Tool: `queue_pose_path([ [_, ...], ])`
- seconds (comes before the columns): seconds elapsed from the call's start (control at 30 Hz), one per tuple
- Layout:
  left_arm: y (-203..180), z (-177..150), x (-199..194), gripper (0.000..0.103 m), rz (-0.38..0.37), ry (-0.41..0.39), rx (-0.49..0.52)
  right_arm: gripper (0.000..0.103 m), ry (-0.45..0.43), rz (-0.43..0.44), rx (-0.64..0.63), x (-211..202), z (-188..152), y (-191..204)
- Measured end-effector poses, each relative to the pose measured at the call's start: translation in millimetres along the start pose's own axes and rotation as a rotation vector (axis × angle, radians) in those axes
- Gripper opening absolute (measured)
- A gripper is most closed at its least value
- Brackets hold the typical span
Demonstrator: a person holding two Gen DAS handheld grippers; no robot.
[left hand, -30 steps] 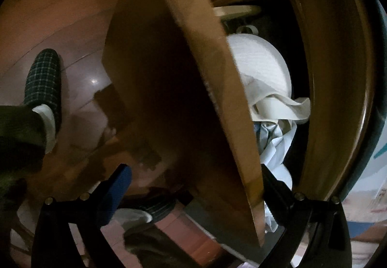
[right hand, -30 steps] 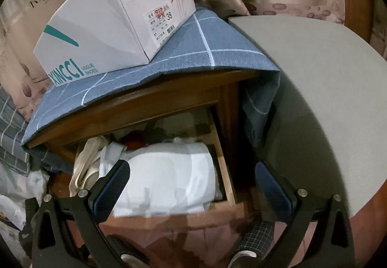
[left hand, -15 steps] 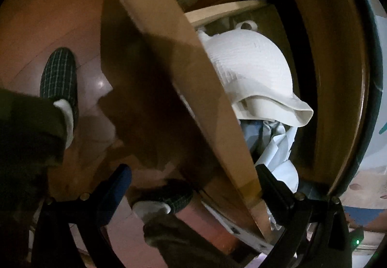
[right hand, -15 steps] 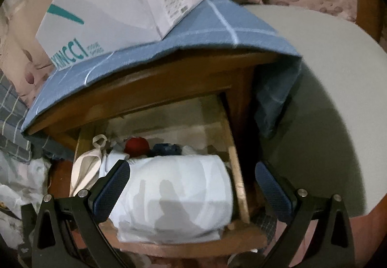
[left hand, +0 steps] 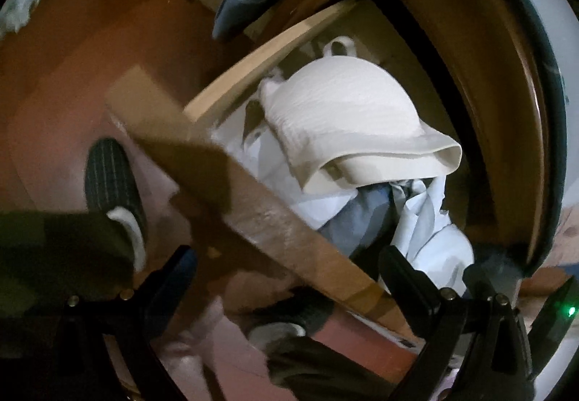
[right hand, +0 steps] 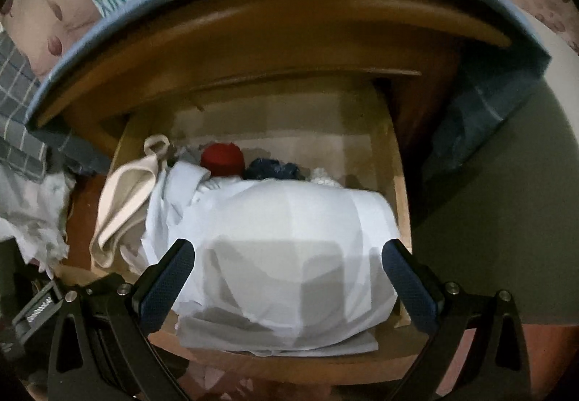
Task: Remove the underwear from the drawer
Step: 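Release the drawer and grasp the cream bra with the left tool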
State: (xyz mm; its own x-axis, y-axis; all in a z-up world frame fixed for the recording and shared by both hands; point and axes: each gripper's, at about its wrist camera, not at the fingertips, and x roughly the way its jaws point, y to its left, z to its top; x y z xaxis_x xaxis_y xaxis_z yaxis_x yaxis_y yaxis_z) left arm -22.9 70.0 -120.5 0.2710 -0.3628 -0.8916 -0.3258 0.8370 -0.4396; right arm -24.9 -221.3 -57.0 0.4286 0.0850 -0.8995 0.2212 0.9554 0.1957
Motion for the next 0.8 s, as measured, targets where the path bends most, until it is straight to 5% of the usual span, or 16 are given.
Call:
queue_pose_path([
  [0.47,-41.7,-9.1,-44.9,0.102,0.199,-0.161,0.25,0.103,-0.002,0.024,0.008,2.0,-1.1,0.8],
  [0.8,-99.4,0.7,-72.7,0.102,0.25,-0.269,0.643,0.103,-0.023,0.022,0.016,-5.3,-0.7,-4.1],
])
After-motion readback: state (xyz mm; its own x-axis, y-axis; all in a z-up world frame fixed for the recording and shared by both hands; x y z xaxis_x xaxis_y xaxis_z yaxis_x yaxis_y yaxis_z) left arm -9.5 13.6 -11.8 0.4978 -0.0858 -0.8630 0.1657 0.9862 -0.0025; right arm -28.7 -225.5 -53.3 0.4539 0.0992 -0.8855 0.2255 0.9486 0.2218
